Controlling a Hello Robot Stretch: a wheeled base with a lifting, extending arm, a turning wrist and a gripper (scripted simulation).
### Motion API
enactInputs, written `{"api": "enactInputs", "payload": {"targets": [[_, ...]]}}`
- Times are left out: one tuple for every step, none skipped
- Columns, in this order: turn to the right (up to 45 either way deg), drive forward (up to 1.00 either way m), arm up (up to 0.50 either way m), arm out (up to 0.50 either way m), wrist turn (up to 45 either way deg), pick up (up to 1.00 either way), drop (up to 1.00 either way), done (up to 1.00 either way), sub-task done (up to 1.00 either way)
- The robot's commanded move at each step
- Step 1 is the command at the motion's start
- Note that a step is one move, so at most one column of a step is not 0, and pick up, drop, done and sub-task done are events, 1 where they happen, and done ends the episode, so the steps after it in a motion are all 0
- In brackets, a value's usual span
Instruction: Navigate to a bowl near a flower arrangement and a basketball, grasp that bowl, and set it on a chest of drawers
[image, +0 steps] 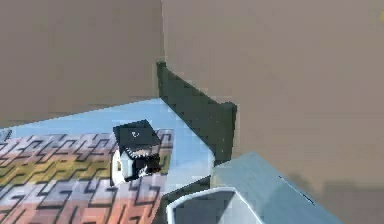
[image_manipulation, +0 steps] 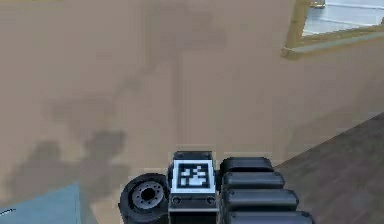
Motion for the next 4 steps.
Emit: {"api": "enactInputs", "payload": {"targets": [[-45.0,0.00,0.00,0.00,0.0,0.00,0.00,0.00,0.00],[-36.0,0.00,0.00,0.00,0.0,0.00,0.00,0.00,0.00],[0.0,0.00,0.00,0.48,0.0,0.00,0.00,0.00,0.00],[0.0,0.00,0.00,0.00,45.0,0.00,0.00,0.00,0.00]]}}
